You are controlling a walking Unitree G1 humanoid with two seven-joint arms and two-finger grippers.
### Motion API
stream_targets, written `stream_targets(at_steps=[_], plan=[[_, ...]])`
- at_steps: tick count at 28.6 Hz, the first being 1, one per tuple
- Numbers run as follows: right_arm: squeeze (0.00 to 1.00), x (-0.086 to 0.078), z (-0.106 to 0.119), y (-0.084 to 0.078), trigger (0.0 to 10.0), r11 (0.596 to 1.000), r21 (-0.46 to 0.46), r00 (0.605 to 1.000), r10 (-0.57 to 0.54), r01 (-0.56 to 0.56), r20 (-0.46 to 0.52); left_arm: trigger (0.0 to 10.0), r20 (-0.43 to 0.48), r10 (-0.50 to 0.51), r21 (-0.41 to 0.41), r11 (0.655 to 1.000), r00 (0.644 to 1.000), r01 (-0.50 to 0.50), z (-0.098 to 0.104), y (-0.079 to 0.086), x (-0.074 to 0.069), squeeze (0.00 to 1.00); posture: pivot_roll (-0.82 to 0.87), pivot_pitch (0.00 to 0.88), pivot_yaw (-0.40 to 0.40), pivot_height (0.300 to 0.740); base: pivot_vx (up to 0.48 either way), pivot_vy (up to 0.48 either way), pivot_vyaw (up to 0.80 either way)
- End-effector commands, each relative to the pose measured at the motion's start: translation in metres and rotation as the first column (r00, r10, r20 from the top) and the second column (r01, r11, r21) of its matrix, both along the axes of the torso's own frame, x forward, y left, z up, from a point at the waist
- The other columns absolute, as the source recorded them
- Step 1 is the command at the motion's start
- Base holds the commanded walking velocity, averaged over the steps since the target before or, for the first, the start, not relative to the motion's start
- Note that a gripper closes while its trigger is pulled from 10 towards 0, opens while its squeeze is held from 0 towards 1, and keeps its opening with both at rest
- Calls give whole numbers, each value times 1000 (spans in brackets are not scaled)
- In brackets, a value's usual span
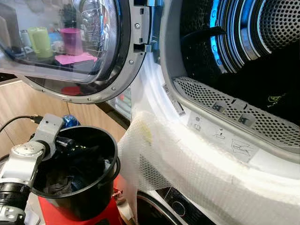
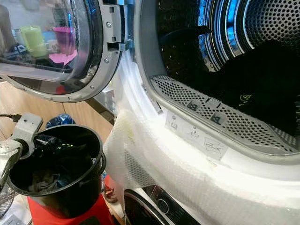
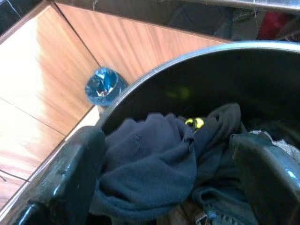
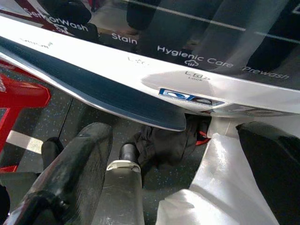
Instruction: Clothes washing
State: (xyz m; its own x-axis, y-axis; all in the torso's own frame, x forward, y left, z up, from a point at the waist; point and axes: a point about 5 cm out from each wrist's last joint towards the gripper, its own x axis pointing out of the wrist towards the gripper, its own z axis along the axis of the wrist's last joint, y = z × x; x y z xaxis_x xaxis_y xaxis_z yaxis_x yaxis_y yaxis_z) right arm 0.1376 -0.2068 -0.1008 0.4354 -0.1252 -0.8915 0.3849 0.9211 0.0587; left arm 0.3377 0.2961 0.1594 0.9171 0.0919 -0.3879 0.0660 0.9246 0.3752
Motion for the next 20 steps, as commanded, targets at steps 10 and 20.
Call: stream_targets(at_steps=[10, 20], plan=[[0, 1, 1, -6, 10000, 1000, -10, 1000, -12, 12, 17, 10000, -6, 19, 47, 999, 1000, -18, 2, 4, 1, 0, 287, 32, -128, 740, 0, 0, 0], [0, 2, 2, -8, 10000, 1000, -16, 1000, -10, 11, 26, 10000, -31, 49, 42, 998, 998, -48, -8, 6, -1, 0, 270, 19, -123, 740, 0, 0, 0]])
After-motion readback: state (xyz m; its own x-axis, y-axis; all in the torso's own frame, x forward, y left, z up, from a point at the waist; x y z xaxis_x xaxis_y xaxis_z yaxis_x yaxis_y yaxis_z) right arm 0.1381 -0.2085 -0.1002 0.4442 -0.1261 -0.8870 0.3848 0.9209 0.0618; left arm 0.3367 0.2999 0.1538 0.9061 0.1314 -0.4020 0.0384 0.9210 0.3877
